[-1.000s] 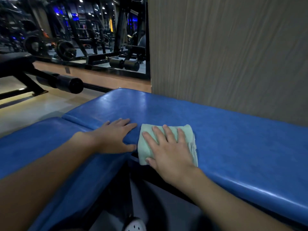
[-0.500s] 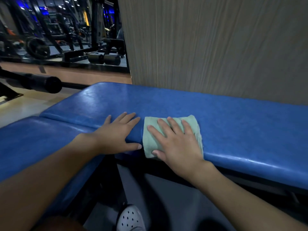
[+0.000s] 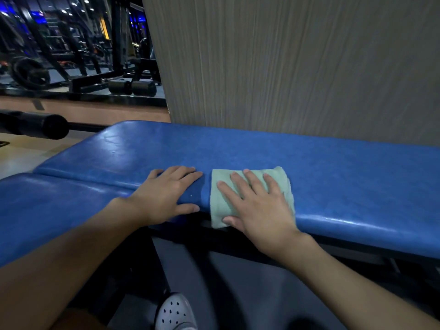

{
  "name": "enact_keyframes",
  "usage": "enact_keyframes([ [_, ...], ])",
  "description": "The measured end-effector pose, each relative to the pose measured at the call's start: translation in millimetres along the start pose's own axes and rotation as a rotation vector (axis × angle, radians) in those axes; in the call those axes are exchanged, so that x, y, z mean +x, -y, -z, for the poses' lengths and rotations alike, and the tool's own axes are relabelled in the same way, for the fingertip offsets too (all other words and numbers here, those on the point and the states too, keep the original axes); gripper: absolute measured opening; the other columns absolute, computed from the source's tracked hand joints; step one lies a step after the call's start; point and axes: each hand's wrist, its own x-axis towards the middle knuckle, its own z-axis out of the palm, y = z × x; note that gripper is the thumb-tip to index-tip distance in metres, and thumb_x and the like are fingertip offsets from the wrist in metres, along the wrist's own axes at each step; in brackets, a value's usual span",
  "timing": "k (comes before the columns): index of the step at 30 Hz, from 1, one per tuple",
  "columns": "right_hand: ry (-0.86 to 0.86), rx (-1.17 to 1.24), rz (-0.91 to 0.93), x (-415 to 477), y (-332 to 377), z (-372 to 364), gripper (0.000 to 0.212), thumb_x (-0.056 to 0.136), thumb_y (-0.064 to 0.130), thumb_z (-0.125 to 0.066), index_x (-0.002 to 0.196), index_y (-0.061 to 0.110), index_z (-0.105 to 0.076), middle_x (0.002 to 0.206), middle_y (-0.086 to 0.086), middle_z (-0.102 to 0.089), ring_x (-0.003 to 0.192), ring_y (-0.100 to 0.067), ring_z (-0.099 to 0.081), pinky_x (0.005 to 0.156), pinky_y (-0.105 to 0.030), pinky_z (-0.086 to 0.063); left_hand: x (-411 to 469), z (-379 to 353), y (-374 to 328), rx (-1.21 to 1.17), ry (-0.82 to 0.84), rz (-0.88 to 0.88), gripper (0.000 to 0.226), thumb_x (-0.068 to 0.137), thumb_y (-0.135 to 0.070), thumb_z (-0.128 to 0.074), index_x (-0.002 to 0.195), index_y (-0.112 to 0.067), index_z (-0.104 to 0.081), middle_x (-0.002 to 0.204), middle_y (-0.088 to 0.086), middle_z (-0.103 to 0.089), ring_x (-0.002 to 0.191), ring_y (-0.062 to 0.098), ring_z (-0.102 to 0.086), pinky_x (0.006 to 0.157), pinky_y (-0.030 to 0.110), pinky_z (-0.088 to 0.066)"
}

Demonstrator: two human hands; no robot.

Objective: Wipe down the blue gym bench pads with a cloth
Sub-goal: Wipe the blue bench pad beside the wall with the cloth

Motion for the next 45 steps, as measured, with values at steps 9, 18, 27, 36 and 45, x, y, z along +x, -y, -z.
enact_keyframes([
  [9, 0.007, -0.084, -0.081, -30.1, -20.4, 2.0, 0.078, 0.078, 0.06, -0.068, 0.141, 0.019, -0.048, 0.143, -0.014, -0.052, 0.133, -0.04, -0.047, 0.102, -0.064, -0.035, 13.2, -5.6, -31.2, 0.024, -0.037, -0.171, 0.085, 0.082, -0.076, -0.029, 0.157, -0.037, -0.014, 0.162, -0.008, -0.022, 0.147, 0.012, -0.022, 0.116, 0.043, -0.022],
  [18, -0.051, -0.083, -0.067, -72.7, -68.1, 6.8, 0.083, 0.071, 0.059, -0.075, 0.142, 0.028, -0.044, 0.143, -0.009, -0.053, 0.133, -0.035, -0.049, 0.106, -0.057, -0.037, 25.2, -1.9, -51.3, 0.003, -0.029, -0.215, 0.094, 0.073, -0.081, -0.025, 0.157, -0.04, -0.008, 0.165, -0.012, -0.004, 0.152, 0.012, -0.003, 0.121, 0.044, -0.011],
  [27, -0.012, -0.066, -0.132, -68.0, -58.2, 8.6, 0.079, 0.074, 0.062, -0.07, 0.141, 0.027, -0.047, 0.142, -0.01, -0.053, 0.133, -0.036, -0.047, 0.106, -0.057, -0.036, 35.2, -4.1, -67.4, 0.022, -0.075, -0.271, 0.09, 0.076, -0.077, -0.036, 0.154, -0.033, -0.025, 0.158, -0.006, -0.029, 0.144, 0.013, -0.026, 0.114, 0.04, -0.022],
  [36, 0.049, -0.115, -0.274, -102.1, -84.4, 19.4, 0.079, 0.072, 0.06, -0.072, 0.137, 0.022, -0.05, 0.14, -0.016, -0.053, 0.132, -0.041, -0.046, 0.105, -0.063, -0.032, 51.5, -3.0, -107.5, -0.031, -0.087, -0.327, 0.087, 0.075, -0.08, -0.033, 0.153, -0.042, -0.022, 0.158, -0.011, -0.027, 0.144, 0.011, -0.025, 0.112, 0.039, -0.022],
  [45, -0.059, 0.046, -0.4, -98.5, -70.1, 18.5, 0.067, 0.089, 0.068, -0.038, 0.136, 0.024, -0.056, 0.144, -0.01, -0.052, 0.139, -0.037, -0.039, 0.113, -0.064, -0.018, 57.2, 2.3, -120.7, -0.057, -0.062, -0.271, 0.09, 0.065, -0.084, -0.044, 0.143, -0.043, -0.029, 0.145, -0.018, -0.032, 0.135, 0.009, -0.028, 0.107, 0.044, -0.028],
])
